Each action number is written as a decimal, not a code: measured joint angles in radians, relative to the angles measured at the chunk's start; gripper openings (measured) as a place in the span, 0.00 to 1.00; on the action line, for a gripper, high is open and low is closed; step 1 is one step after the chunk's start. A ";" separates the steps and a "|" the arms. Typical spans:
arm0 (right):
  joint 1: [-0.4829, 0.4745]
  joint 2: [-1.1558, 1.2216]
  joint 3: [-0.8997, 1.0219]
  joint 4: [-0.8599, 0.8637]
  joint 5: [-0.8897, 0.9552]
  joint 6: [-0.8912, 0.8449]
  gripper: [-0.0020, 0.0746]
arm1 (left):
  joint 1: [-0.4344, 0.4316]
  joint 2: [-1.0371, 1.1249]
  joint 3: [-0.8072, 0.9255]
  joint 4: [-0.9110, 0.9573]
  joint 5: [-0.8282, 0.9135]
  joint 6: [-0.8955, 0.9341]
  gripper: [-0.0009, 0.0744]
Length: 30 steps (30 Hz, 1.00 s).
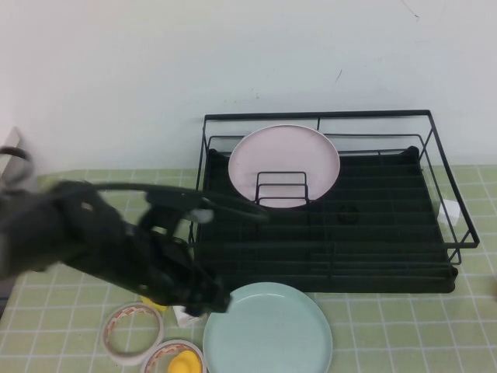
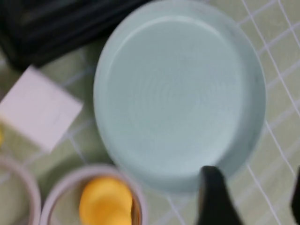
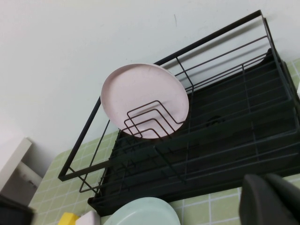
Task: Place plate on rack
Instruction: Pick up the plate from the table
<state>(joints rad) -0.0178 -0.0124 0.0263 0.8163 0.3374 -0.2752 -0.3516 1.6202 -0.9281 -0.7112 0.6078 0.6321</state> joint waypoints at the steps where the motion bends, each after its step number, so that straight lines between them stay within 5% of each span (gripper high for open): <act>1: 0.000 0.000 0.000 0.000 0.002 0.000 0.02 | -0.015 0.024 0.000 -0.007 -0.038 -0.004 0.49; 12: 0.000 0.000 0.000 0.000 0.027 0.000 0.02 | -0.047 0.308 -0.006 -0.016 -0.149 -0.082 0.56; 30: 0.000 0.000 0.000 0.002 0.031 0.000 0.02 | -0.047 0.390 -0.008 -0.006 -0.315 -0.085 0.56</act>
<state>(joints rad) -0.0178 -0.0124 0.0263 0.8180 0.3680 -0.2752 -0.3984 2.0104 -0.9365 -0.7176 0.2923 0.5471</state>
